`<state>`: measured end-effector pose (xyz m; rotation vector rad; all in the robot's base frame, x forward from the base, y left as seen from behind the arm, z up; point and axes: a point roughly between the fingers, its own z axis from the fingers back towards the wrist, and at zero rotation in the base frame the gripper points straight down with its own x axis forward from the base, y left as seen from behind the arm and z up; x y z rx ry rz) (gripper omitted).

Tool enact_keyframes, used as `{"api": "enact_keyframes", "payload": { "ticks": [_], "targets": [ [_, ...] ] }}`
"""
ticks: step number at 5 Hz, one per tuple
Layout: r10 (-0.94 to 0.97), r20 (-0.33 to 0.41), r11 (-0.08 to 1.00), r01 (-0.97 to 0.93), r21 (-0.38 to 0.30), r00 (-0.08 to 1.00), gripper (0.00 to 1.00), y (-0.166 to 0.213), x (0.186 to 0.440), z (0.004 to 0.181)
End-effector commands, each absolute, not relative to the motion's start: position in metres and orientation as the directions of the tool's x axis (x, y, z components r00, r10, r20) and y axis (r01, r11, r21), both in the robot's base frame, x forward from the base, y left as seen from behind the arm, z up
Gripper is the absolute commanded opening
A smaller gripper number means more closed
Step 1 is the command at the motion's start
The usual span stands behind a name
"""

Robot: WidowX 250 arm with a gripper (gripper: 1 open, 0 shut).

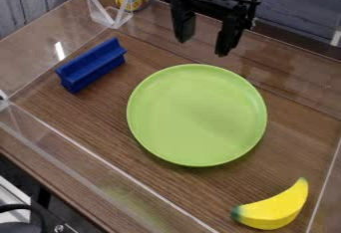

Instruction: Put the banana in the green plate

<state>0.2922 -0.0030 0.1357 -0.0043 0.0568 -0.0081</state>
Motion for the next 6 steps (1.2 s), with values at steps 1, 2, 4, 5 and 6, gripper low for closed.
{"api": "enact_keyframes", "payload": {
  "ticks": [1,2,4,5,6],
  "targets": [
    [-0.068,-0.063,0.998,0.068,-0.008,0.996,1.00,-0.018,0.282,0.129],
    [-0.221,-0.033,0.975,0.221,-0.004,0.975,1.00,-0.036,0.264,0.134],
    [-0.491,0.006,0.871,0.491,0.013,0.871,1.00,-0.092,0.231,0.130],
    [-0.557,0.024,0.831,0.556,0.027,0.830,1.00,-0.112,0.221,0.129],
    [-0.588,0.053,0.809,0.587,0.037,0.807,1.00,-0.118,0.218,0.127]
  ]
}}
